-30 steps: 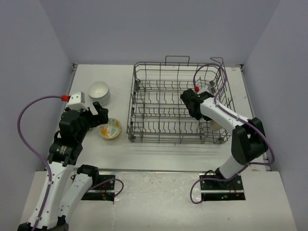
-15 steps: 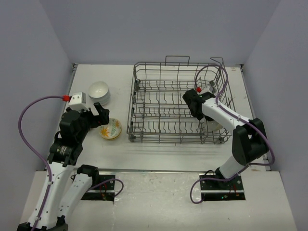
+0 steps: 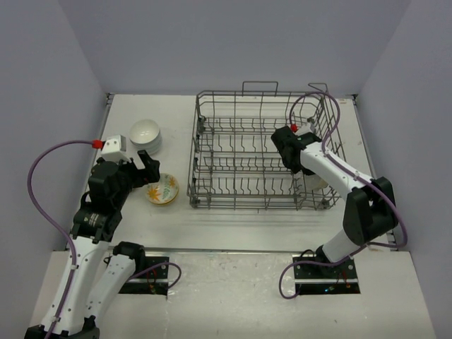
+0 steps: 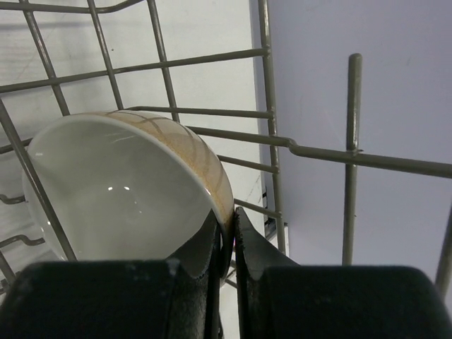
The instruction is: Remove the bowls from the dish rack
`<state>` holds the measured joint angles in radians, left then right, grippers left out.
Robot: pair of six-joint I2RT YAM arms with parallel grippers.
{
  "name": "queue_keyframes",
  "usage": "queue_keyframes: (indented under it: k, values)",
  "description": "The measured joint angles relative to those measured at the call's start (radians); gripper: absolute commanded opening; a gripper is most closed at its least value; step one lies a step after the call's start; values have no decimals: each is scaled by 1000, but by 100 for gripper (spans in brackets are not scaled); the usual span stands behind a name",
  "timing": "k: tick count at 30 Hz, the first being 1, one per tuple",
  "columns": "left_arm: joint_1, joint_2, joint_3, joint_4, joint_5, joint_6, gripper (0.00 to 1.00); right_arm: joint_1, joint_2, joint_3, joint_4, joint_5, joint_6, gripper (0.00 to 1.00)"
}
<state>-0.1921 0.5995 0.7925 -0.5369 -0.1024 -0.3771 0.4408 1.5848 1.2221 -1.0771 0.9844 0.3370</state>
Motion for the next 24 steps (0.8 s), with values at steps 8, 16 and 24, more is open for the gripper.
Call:
queue_keyframes:
  k: [8,16,24]
  values:
    - [0,10,0,-2,-17,0,100,6,0,14,55,74,-89,0]
    - [0,13,0,-3,-30,0,100,37,0,88,96,208,-156,0]
    - [0,15,1,-3,-33,-2,100,73,74,322,-125,293,76,0]
